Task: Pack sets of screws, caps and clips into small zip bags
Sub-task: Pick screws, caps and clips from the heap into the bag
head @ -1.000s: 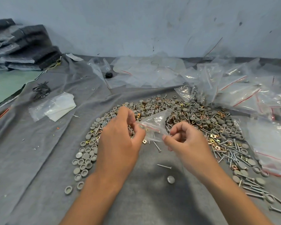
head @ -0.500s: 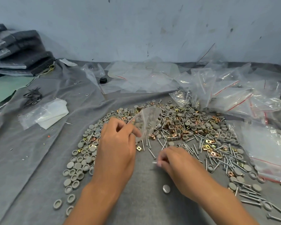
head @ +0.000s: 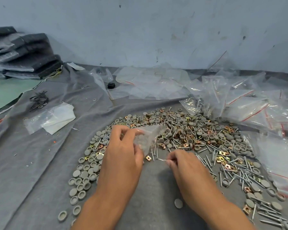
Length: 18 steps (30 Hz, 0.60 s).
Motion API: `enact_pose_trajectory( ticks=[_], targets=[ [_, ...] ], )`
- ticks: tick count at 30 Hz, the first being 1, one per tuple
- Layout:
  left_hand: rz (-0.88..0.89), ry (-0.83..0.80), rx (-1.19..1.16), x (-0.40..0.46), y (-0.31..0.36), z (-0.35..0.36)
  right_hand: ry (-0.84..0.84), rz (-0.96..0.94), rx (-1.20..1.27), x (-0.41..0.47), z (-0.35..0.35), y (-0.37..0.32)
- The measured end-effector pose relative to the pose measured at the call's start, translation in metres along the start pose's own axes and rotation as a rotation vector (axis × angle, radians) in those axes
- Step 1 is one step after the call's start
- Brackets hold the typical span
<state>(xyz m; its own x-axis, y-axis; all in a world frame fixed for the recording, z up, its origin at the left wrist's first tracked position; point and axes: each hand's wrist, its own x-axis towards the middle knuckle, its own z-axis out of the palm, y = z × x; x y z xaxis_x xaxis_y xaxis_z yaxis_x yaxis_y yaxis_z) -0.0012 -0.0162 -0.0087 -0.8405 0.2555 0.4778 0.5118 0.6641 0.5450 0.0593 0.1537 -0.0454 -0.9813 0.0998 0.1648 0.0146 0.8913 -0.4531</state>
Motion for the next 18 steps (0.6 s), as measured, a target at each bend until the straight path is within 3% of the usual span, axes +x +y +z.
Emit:
enact_pose_trajectory(
  ticks=[3, 5, 8, 14, 18],
  targets=[
    [0.022, -0.006, 0.056, 0.0, 0.004, -0.003, 0.185, -0.128, 0.27, -0.001, -0.016, -0.009],
    [0.065, -0.005, 0.062, -0.001, 0.006, -0.004, 0.334, -0.299, 0.267, -0.002, -0.026, -0.02],
    [0.129, -0.058, 0.05, -0.005, 0.009, -0.002, 0.418, -0.423, 0.245, 0.0, -0.031, -0.025],
    [0.166, -0.127, -0.019, -0.007, 0.01, 0.001, 0.502, -0.395, 0.06, 0.002, -0.028, -0.026],
    [0.181, -0.14, -0.051, -0.007, 0.011, 0.002, 0.477, -0.337, 0.099, 0.0, -0.028, -0.026]
  ],
)
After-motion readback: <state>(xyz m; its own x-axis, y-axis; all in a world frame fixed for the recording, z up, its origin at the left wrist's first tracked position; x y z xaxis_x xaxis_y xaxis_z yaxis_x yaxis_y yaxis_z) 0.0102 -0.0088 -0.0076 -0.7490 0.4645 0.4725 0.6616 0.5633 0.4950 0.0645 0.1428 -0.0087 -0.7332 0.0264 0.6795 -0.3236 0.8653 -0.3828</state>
